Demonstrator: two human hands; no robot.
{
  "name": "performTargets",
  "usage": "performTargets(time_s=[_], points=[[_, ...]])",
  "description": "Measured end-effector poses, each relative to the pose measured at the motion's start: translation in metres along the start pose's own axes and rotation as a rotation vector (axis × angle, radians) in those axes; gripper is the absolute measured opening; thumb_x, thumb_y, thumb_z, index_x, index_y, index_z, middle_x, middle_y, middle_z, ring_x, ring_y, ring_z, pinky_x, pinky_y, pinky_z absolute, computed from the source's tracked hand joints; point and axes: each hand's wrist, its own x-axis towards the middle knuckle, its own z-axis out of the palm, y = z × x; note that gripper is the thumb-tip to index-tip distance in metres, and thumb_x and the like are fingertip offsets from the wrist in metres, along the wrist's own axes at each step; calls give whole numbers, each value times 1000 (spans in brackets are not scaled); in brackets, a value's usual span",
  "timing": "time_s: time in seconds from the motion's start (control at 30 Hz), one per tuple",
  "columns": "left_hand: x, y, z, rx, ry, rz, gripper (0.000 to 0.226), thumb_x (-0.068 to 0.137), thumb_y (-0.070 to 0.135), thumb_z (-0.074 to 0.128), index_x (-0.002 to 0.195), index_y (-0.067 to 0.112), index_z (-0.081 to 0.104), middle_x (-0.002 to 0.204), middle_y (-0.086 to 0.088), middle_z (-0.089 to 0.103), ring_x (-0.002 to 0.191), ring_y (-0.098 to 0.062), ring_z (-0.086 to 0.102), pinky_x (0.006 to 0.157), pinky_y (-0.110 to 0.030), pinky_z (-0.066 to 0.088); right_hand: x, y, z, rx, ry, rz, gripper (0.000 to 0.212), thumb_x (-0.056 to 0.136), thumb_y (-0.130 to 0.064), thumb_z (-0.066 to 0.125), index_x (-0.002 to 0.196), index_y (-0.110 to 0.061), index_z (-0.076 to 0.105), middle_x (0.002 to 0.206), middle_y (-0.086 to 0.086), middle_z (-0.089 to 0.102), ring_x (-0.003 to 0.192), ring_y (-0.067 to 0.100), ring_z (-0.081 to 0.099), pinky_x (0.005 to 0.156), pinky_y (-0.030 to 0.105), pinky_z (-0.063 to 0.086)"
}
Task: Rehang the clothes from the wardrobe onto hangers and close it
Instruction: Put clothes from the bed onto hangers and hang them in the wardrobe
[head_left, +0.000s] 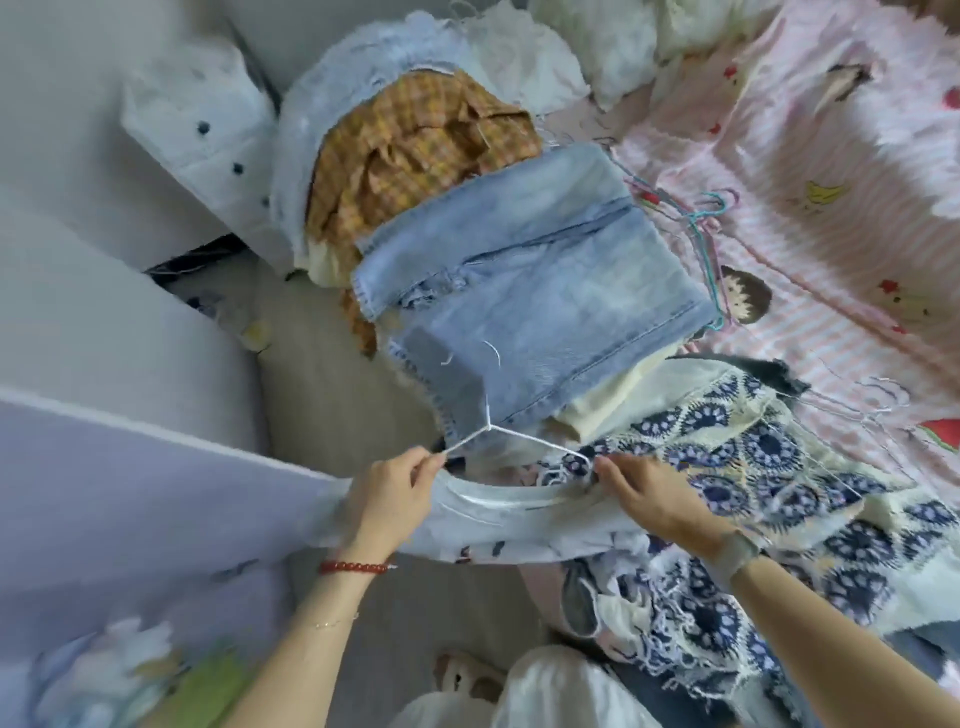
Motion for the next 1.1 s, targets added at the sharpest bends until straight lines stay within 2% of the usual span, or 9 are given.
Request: performTargets(time_s=[0.13, 0.2, 0.3, 0.43, 0.53, 0.63, 0.73, 0.93, 1.1], points=[[-57, -100, -51, -86, 361, -165, 20, 88, 18, 60, 70, 11, 61, 67, -12, 65, 63, -35, 59, 56, -33, 42, 29, -98, 50, -127, -50, -353, 25, 96, -32, 40, 106, -17, 57, 100, 4, 61, 91, 25, 60, 75, 34, 45], [-92, -144, -73, -48, 552, -230, 22, 85, 15, 58, 64, 10, 59, 60, -12, 62, 54, -33, 57, 51, -29, 35, 38, -150, 78, -184, -100, -489, 23, 95, -31, 42, 106, -17, 57, 103, 7, 57, 95, 27, 57, 77, 36, 44], [-150, -207, -97, -54, 782, -374, 26, 87, 17, 49, 67, 4, 59, 60, -17, 60, 53, -34, 56, 51, -37, 43, 41, -221, 121, -253, -182, -664, 22, 95, -27, 44, 99, -11, 58, 99, 10, 59, 97, 30, 56, 77, 37, 41], [-224, -276, -126, -78, 1021, -564, 21, 85, 7, 49, 73, -5, 62, 65, -23, 61, 58, -35, 56, 57, -37, 41, 25, -309, 179, -251, -176, -901, 26, 94, -24, 46, 111, -13, 62, 105, 7, 67, 97, 29, 60, 80, 32, 42], [-266, -312, -154, -79, 1151, -655, 17, 87, 4, 53, 82, -8, 65, 75, -24, 66, 68, -38, 62, 65, -43, 48, 1, -381, 218, -183, -184, -1023, 37, 90, -30, 36, 102, -9, 63, 90, 7, 70, 80, 32, 64, 67, 33, 46], [-297, -338, -181, -122, 1257, -841, 21, 89, 8, 58, 106, -3, 63, 106, -21, 65, 101, -38, 58, 89, -43, 43, -14, -446, 253, -94, -169, -1131, 49, 86, -39, 28, 96, -8, 65, 83, 8, 70, 74, 29, 63, 63, 29, 41], [-321, -352, -208, -155, 1328, -945, 35, 90, 15, 56, 122, 2, 55, 127, -17, 53, 121, -33, 44, 101, -39, 32, -19, -502, 285, -53, -142, -1171, 37, 91, -31, 36, 92, -7, 64, 75, 10, 68, 70, 34, 62, 59, 31, 39], [-343, -360, -285, 74, 1463, -889, 37, 90, 16, 55, 126, 6, 53, 132, -17, 46, 124, -34, 41, 100, -46, 31, -12, -611, 325, 59, -161, -1210, 25, 97, -20, 40, 77, -10, 52, 51, -1, 46, 49, 26, 46, 53, 28, 31], [-341, -365, -374, 504, 1515, -826, 42, 83, 14, 53, 125, 6, 55, 132, -20, 48, 122, -39, 42, 98, -49, 33, 1, -703, 350, 146, -175, -1272, 29, 98, -21, 36, 82, -3, 52, 62, 19, 58, 58, 37, 55, 52, 36, 38]])
